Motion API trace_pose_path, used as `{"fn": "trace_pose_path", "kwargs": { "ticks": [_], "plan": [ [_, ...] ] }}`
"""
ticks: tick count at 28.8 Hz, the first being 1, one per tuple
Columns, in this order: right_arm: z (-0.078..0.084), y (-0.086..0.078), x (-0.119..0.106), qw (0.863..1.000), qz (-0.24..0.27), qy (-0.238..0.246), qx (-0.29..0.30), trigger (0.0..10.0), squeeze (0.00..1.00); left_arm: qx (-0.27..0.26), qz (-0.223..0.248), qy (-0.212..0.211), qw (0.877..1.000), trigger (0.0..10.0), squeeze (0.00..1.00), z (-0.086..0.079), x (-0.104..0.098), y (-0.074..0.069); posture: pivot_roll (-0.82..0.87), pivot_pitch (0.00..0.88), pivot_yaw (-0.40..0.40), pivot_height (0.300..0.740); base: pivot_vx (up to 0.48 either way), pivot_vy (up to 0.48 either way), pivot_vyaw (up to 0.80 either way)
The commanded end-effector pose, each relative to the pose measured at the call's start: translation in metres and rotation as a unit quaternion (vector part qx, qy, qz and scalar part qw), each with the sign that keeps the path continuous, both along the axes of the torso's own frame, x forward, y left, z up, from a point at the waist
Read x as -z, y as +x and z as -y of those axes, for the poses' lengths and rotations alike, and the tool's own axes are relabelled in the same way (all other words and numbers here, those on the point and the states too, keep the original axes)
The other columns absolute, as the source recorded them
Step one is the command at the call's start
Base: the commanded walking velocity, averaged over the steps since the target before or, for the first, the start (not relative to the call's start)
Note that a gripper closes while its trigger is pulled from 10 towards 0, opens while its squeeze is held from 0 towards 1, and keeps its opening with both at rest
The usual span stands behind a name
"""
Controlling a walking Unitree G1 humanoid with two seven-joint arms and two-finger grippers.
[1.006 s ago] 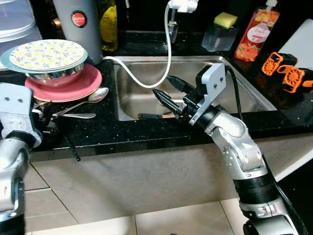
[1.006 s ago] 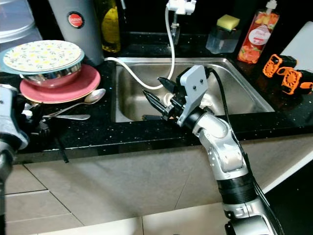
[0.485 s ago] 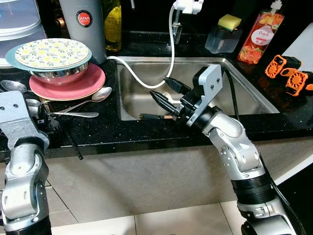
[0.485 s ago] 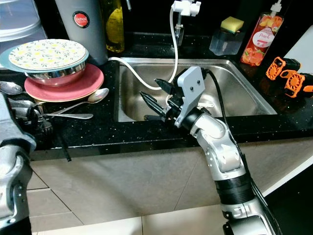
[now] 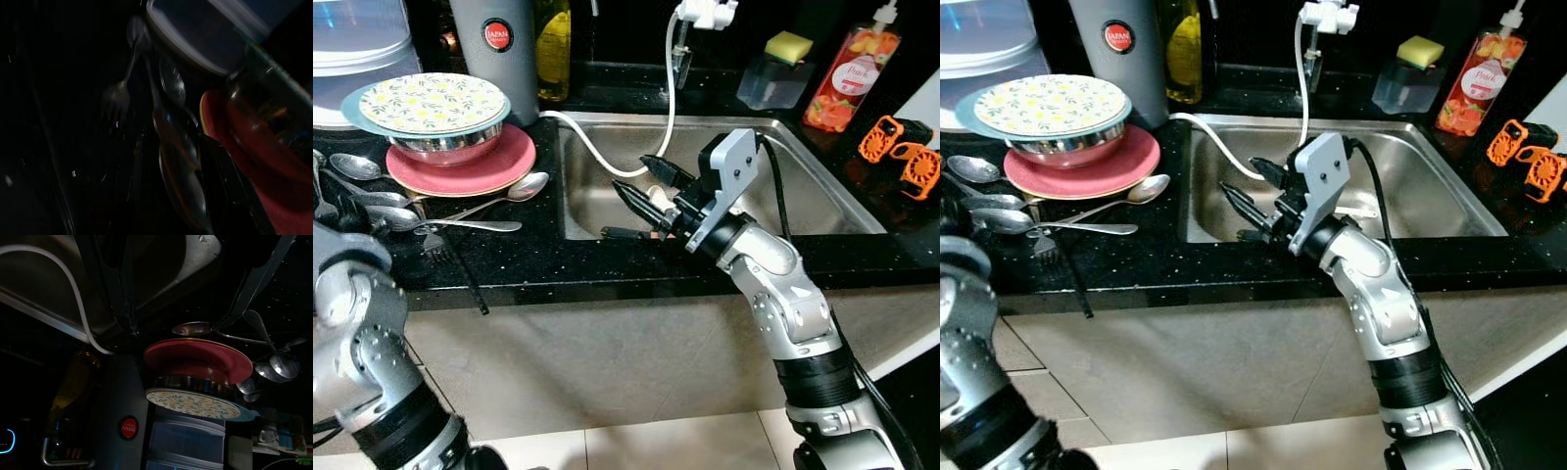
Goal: Kitchen organization
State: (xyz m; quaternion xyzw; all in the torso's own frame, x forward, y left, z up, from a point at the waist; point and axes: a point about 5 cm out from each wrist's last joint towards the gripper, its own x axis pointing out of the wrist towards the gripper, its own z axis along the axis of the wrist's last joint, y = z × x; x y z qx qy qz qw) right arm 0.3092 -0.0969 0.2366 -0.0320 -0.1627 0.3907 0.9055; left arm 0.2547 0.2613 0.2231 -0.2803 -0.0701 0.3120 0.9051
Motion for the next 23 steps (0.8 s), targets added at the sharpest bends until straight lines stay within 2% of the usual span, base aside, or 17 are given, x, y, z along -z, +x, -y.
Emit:
{"fn": "trace_pose_path", "kwargs": {
  "ticks": [1,5,11,12,16,17,18,19,23],
  "plan": [
    [0.003,0.001,0.001,1.000,-0.006,-0.001,0.006,10.0,0.00,0.010,-0.004,-0.041,0.999,10.0,0.00,0.005,0.006,0.005,0.16,0.000,-0.077,0.740,0.000,0.000,0.00],
    [0.004,0.002,0.001,1.000,-0.007,-0.002,0.008,10.0,0.00,0.039,-0.003,-0.108,0.993,10.0,0.00,0.015,0.011,0.015,0.16,0.000,-0.079,0.740,0.000,0.000,0.00],
    [0.004,0.001,0.001,1.000,-0.006,0.000,0.011,10.0,0.00,0.043,-0.003,-0.138,0.989,10.0,0.00,0.016,0.012,0.018,0.15,0.000,-0.078,0.740,0.000,0.000,0.00],
    [0.005,0.001,0.001,1.000,-0.006,0.000,0.011,10.0,0.00,0.053,-0.002,-0.158,0.986,10.0,0.00,0.017,0.014,0.020,0.15,0.000,-0.078,0.740,0.000,0.000,0.00],
    [0.005,0.001,0.001,1.000,-0.006,0.001,0.013,10.0,0.00,0.065,-0.005,-0.181,0.981,9.9,0.00,0.018,0.017,0.023,0.15,0.000,-0.076,0.740,0.000,0.000,0.00],
    [0.005,0.001,0.001,1.000,-0.006,0.001,0.014,10.0,0.00,0.064,-0.009,-0.185,0.981,8.9,0.00,0.019,0.019,0.023,0.14,0.000,-0.075,0.740,0.000,0.000,0.00],
    [0.006,0.001,0.000,1.000,-0.006,0.002,0.015,10.0,0.00,0.060,-0.013,-0.187,0.980,4.8,0.00,0.018,0.020,0.023,0.14,0.000,-0.075,0.740,0.000,0.000,0.00],
    [0.006,0.001,0.000,1.000,-0.006,0.002,0.016,10.0,0.00,0.054,-0.018,-0.189,0.980,0.0,0.00,0.016,0.023,0.023,0.14,0.000,-0.075,0.740,0.000,0.000,0.00],
    [0.007,0.001,0.001,1.000,-0.007,0.003,0.018,10.0,0.00,0.048,-0.019,-0.195,0.979,0.0,0.00,0.011,0.027,0.023,0.14,0.000,-0.074,0.740,0.000,0.000,0.00]
  ]
}}
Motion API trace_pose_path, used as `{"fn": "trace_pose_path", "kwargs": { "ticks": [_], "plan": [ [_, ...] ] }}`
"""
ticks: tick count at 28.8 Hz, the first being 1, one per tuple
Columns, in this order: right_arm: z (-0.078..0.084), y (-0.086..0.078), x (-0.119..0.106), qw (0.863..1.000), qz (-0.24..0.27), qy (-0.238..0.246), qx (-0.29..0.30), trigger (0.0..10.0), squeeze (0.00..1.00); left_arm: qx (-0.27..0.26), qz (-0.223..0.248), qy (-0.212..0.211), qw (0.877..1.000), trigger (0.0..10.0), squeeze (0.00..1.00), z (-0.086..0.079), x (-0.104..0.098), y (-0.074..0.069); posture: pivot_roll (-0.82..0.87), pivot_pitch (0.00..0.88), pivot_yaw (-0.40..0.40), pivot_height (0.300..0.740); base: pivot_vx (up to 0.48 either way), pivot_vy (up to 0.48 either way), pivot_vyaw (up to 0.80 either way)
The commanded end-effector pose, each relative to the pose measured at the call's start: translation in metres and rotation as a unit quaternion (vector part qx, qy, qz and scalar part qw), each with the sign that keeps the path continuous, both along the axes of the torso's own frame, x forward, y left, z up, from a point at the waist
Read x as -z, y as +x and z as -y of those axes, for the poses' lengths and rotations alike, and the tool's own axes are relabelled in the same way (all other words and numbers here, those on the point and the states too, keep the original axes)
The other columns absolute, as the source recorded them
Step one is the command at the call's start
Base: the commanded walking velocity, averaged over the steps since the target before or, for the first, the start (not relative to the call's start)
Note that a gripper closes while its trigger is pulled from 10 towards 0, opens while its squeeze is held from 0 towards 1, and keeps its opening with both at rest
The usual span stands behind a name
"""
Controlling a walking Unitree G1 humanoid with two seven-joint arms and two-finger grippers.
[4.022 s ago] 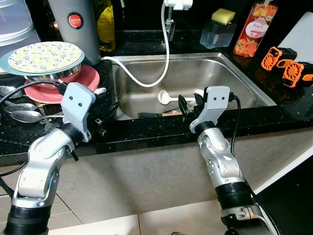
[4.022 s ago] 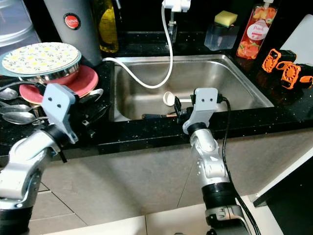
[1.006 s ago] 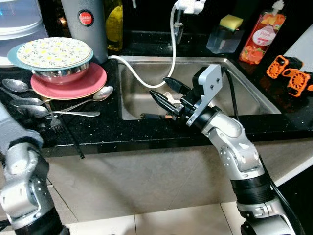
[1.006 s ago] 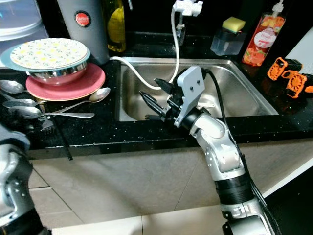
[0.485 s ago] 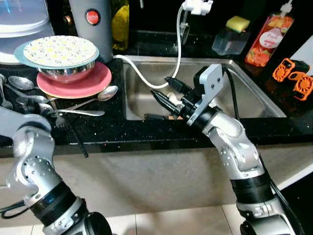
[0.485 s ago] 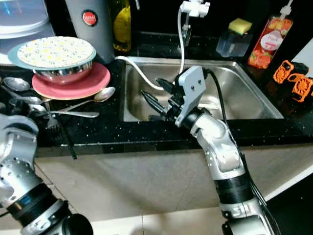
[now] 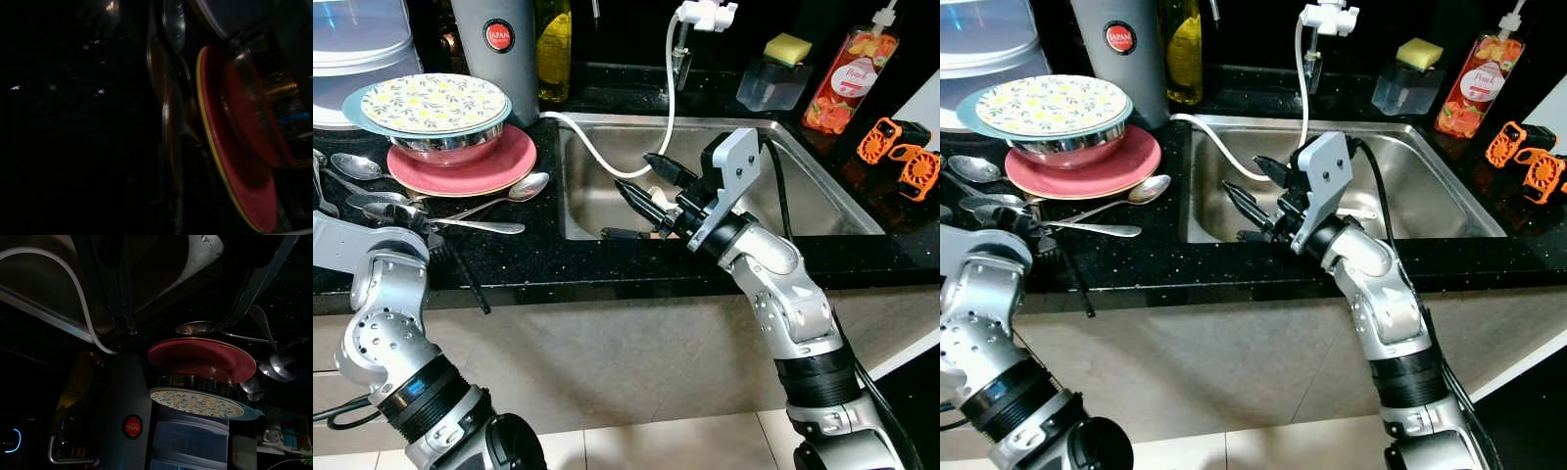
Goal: Kitchen organization
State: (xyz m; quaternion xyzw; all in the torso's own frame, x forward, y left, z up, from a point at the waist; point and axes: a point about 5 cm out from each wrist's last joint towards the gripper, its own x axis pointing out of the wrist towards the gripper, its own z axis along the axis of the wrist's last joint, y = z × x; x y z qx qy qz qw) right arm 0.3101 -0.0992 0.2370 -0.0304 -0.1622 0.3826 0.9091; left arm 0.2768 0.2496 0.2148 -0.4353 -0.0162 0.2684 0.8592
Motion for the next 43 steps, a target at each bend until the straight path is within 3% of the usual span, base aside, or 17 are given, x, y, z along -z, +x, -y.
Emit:
{"fn": "trace_pose_path", "kwargs": {
  "ticks": [1,7,12,13,16,17,18,20,21,25,28,29,31,37,40,42,43],
  "plan": [
    [0.004,0.000,0.001,1.000,-0.005,0.000,0.009,10.0,0.00,0.003,-0.036,-0.027,0.999,0.0,0.00,-0.001,0.018,0.001,0.14,0.000,-0.074,0.740,0.000,0.000,0.00],
    [0.004,0.000,0.001,1.000,-0.005,0.002,0.010,10.0,0.00,0.009,-0.023,-0.033,0.999,0.0,0.00,-0.005,0.015,0.001,0.14,0.000,-0.074,0.740,0.000,0.000,0.00],
    [0.004,0.001,0.000,1.000,-0.004,0.003,0.012,10.0,0.00,0.071,0.043,-0.004,0.997,0.0,0.00,0.008,-0.003,0.006,0.15,0.000,-0.075,0.740,0.000,0.000,0.00],
    [0.004,0.001,0.000,1.000,-0.004,0.004,0.013,10.0,0.00,0.090,0.076,-0.008,0.993,7.8,0.00,0.014,-0.010,0.007,0.15,0.000,-0.075,0.740,0.000,0.000,0.00],
    [0.004,0.001,0.000,1.000,-0.004,0.004,0.013,10.0,0.00,0.090,0.076,-0.008,0.993,7.8,0.00,0.014,-0.010,0.007,0.15,0.000,-0.075,0.740,0.000,0.000,0.00],
    [0.004,0.001,-0.001,1.000,-0.003,0.005,0.013,10.0,0.00,0.112,0.115,-0.006,0.987,10.0,0.00,0.020,-0.020,0.006,0.14,0.000,-0.072,0.740,0.000,0.000,0.00],
    [0.004,0.001,-0.001,1.000,-0.003,0.005,0.013,10.0,0.00,0.112,0.115,-0.006,0.987,10.0,0.00,0.020,-0.020,0.006,0.14,0.000,-0.072,0.740,0.000,0.000,0.00],
    [0.004,0.001,-0.001,1.000,-0.002,0.007,0.015,10.0,0.00,0.147,0.194,-0.002,0.970,10.0,0.00,0.030,-0.039,0.002,0.14,0.000,-0.072,0.740,0.000,0.000,0.00],
    [0.004,0.001,-0.001,1.000,-0.002,0.007,0.015,10.0,0.00,0.147,0.194,-0.002,0.970,10.0,0.00,0.030,-0.039,0.002,0.14,0.000,-0.072,0.740,0.000,0.000,0.00],
    [0.002,0.001,-0.002,1.000,-0.002,0.011,0.010,10.0,0.00,0.203,0.246,0.029,0.947,10.0,0.00,0.043,-0.055,0.000,0.14,0.000,-0.072,0.740,0.000,0.000,0.00],
    [-0.002,-0.002,-0.006,1.000,0.000,0.020,-0.012,10.0,0.00,0.261,0.227,0.159,0.925,10.0,0.00,0.064,-0.061,0.005,0.14,0.000,-0.073,0.740,0.000,0.000,0.00],
    [-0.002,-0.002,-0.006,1.000,0.000,0.020,-0.012,10.0,0.00,0.261,0.227,0.159,0.925,10.0,0.00,0.064,-0.061,0.005,0.14,0.000,-0.073,0.740,0.000,0.000,0.00],
    [-0.004,-0.003,-0.008,1.000,0.010,0.009,-0.017,10.0,0.00,0.268,0.219,0.209,0.915,10.0,0.00,0.071,-0.064,0.011,0.13,0.000,-0.071,0.740,0.000,0.000,0.00],
    [-0.014,-0.009,-0.010,0.999,0.030,-0.009,-0.028,10.0,0.00,0.266,0.250,0.194,0.911,10.0,0.00,0.071,-0.077,0.024,0.12,0.000,-0.065,0.740,0.000,0.000,0.00],
    [-0.027,-0.013,-0.003,0.998,0.033,-0.027,-0.038,10.0,0.00,0.293,0.309,0.140,0.894,10.0,0.00,0.076,-0.089,0.025,0.11,0.000,-0.053,0.740,0.000,0.000,0.00],
    [-0.028,-0.013,-0.001,0.998,0.031,-0.030,-0.038,10.0,0.00,0.297,0.316,0.139,0.890,10.0,0.00,0.078,-0.090,0.025,0.11,0.000,-0.053,0.740,0.000,0.000,0.00],
    [-0.031,-0.014,0.004,0.998,0.027,-0.040,-0.038,10.0,0.00,0.306,0.332,0.143,0.881,10.0,0.00,0.081,-0.091,0.025,0.11,0.000,-0.051,0.740,0.000,0.000,0.00]
  ]
}}
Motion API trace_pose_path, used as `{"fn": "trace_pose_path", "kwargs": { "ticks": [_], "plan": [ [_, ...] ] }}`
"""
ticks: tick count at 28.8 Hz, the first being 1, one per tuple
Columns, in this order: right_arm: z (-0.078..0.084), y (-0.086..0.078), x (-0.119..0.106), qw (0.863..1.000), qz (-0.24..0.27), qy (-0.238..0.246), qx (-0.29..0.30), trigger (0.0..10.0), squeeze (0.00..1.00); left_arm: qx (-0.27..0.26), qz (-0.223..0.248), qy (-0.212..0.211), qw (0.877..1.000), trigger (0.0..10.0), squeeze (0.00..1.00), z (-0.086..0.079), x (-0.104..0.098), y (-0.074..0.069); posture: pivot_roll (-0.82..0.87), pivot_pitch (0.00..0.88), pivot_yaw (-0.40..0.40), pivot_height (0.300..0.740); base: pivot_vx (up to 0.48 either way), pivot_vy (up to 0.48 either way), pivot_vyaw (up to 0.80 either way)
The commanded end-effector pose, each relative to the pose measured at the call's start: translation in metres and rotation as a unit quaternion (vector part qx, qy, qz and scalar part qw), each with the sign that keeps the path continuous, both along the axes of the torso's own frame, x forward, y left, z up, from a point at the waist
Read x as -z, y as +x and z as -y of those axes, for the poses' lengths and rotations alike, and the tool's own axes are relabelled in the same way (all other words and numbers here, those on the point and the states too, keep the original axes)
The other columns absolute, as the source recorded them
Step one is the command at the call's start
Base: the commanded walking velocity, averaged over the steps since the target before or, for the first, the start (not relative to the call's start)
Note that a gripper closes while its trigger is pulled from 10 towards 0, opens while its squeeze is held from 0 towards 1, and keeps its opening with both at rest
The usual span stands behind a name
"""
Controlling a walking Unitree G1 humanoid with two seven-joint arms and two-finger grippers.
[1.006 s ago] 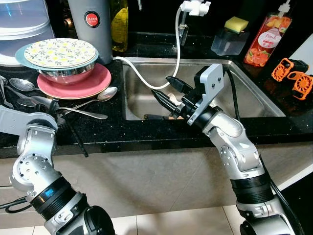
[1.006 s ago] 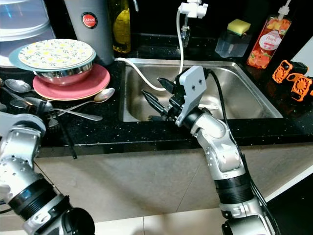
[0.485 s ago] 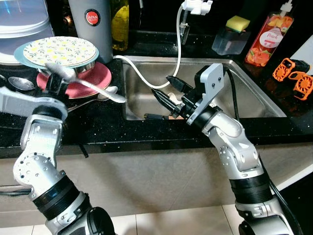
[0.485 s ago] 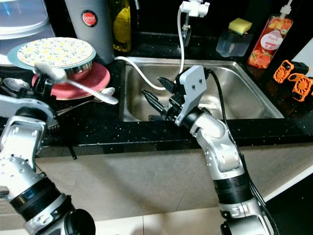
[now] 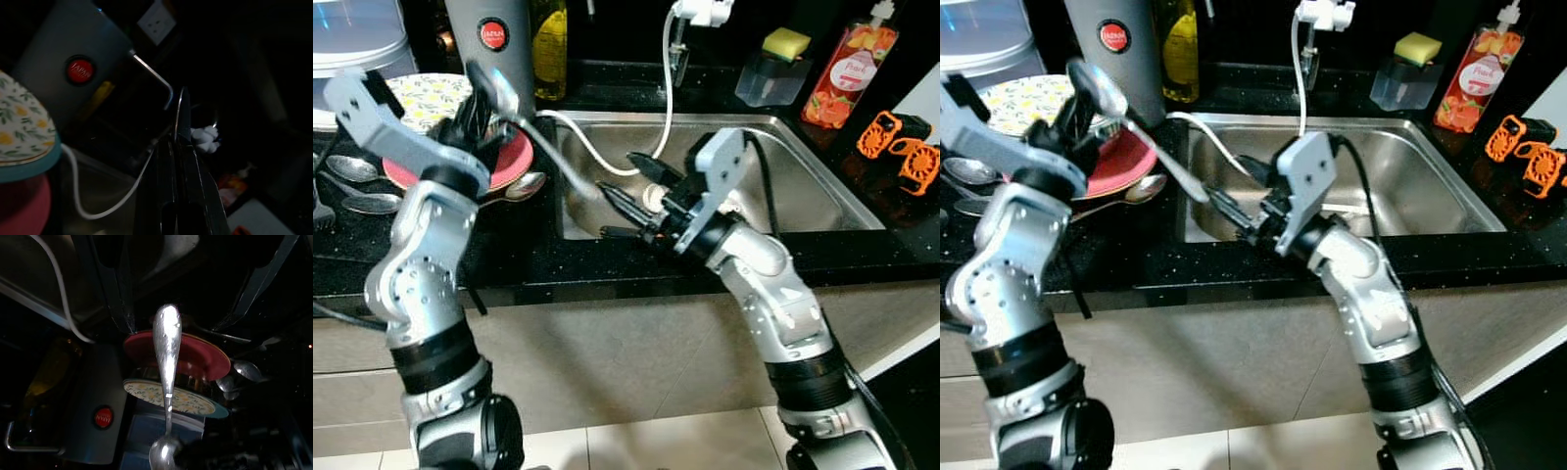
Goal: Kitchen organization
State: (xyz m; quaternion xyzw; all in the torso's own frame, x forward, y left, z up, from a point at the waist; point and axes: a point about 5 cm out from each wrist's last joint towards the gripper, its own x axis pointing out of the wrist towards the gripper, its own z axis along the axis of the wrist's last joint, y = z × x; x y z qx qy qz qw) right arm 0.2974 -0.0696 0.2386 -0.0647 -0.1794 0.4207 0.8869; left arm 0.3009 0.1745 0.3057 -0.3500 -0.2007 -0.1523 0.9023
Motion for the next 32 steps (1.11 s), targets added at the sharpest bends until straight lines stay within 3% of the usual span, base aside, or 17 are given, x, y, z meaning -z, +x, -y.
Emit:
{"fn": "trace_pose_path", "kwargs": {
  "ticks": [1,7,11,21,28,32],
  "plan": [
    [-0.003,-0.002,0.007,1.000,-0.005,-0.010,0.000,10.0,0.00,0.022,0.016,-0.001,1.000,10.0,0.00,0.007,0.000,0.000,0.11,0.000,-0.051,0.740,0.000,0.000,0.00],
    [-0.005,-0.002,0.008,1.000,-0.008,-0.008,0.003,10.0,0.00,0.026,0.017,-0.001,1.000,10.0,0.00,0.008,0.000,0.001,0.11,0.000,-0.049,0.740,0.000,0.000,0.00],
    [-0.005,0.004,0.008,0.999,-0.005,-0.004,0.035,10.0,0.00,0.042,0.018,-0.003,0.999,10.0,0.00,0.011,0.000,0.000,0.11,0.000,-0.050,0.740,0.000,0.000,0.00],
    [-0.004,0.013,-0.008,0.993,0.011,0.051,0.105,10.0,0.00,0.042,-0.003,-0.013,0.999,10.0,0.00,0.017,0.013,0.009,0.10,0.000,-0.051,0.740,0.000,0.000,0.00],
    [-0.011,0.012,-0.012,0.993,0.019,0.060,0.102,10.0,0.00,0.044,-0.005,-0.020,0.999,10.0,0.00,0.021,0.012,0.016,0.10,0.000,-0.052,0.740,0.000,0.000,0.00],
    [-0.018,0.008,-0.007,0.995,0.025,0.038,0.092,10.0,0.00,0.053,0.004,-0.023,0.998,10.0,0.00,0.025,0.009,0.016,0.09,0.000,-0.050,0.740,0.000,0.000,0.00]
  ]
}}
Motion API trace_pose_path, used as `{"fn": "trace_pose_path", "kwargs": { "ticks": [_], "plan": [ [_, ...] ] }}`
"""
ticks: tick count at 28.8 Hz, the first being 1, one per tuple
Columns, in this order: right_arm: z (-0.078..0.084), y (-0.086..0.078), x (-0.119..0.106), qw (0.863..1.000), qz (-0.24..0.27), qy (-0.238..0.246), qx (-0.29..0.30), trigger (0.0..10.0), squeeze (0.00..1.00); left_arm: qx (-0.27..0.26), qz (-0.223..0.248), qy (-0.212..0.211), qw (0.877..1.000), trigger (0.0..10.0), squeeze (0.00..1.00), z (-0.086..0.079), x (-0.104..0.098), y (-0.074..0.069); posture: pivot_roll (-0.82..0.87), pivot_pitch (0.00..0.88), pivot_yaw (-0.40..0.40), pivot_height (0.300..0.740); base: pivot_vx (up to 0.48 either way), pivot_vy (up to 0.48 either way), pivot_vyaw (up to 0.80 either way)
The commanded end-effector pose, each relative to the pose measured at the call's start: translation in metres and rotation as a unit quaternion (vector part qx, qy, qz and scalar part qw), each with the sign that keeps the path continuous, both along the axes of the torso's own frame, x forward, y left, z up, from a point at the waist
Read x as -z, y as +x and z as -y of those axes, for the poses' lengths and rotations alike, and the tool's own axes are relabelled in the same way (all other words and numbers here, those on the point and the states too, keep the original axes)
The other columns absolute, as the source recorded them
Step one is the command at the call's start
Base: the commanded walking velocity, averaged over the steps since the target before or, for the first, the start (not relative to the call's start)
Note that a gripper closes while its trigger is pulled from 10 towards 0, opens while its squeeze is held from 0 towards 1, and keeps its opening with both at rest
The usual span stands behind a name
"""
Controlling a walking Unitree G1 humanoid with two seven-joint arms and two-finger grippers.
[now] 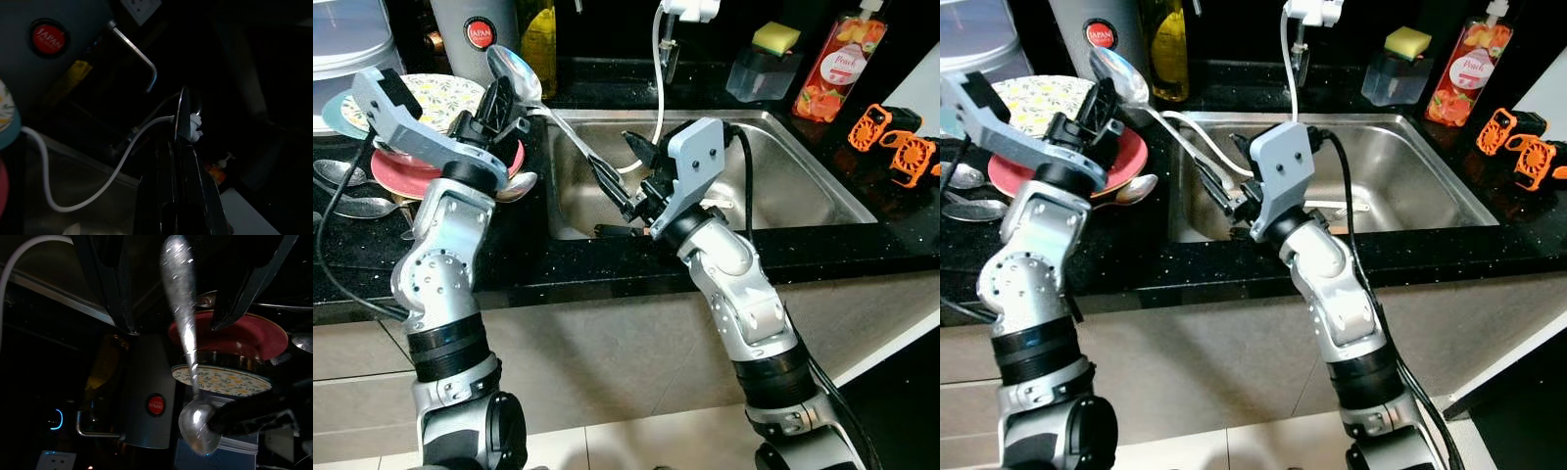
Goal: Kitchen organization
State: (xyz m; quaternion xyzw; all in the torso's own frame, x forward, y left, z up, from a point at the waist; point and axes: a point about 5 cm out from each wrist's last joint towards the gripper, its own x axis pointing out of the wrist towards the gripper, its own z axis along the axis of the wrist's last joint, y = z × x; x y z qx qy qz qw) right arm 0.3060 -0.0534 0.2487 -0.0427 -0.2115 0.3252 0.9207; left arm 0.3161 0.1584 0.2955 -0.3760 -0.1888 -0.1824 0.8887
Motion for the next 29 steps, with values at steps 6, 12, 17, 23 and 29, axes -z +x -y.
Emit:
{"fn": "trace_pose_path", "kwargs": {
  "ticks": [6,12,17,23,29],
  "plan": [
    [-0.012,-0.006,0.013,0.998,0.007,-0.064,-0.022,10.0,0.00,0.015,0.008,0.003,1.000,10.0,0.00,0.010,-0.001,0.004,0.09,0.000,-0.049,0.740,0.000,0.000,0.00],
    [-0.011,0.000,0.015,0.997,0.006,-0.074,0.014,10.0,0.00,0.019,0.009,0.006,1.000,10.0,0.00,0.012,0.000,0.002,0.09,0.000,-0.049,0.740,0.000,0.000,0.00],
    [-0.006,0.009,0.014,0.996,0.002,-0.076,0.052,8.4,0.00,0.021,0.006,0.008,1.000,10.0,0.00,0.014,0.002,0.002,0.09,0.000,-0.052,0.740,0.000,0.000,0.00],
    [-0.005,0.010,0.013,0.996,-0.002,-0.066,0.057,0.3,0.00,0.022,0.003,0.015,1.000,10.0,0.00,0.017,0.004,0.002,0.09,0.000,-0.051,0.740,0.000,0.000,0.00],
    [-0.005,0.009,0.013,0.996,0.000,-0.064,0.057,0.0,0.00,0.020,0.001,0.024,1.000,10.0,0.00,0.018,0.007,0.002,0.09,0.000,-0.050,0.740,0.000,0.000,0.00]
  ]
}}
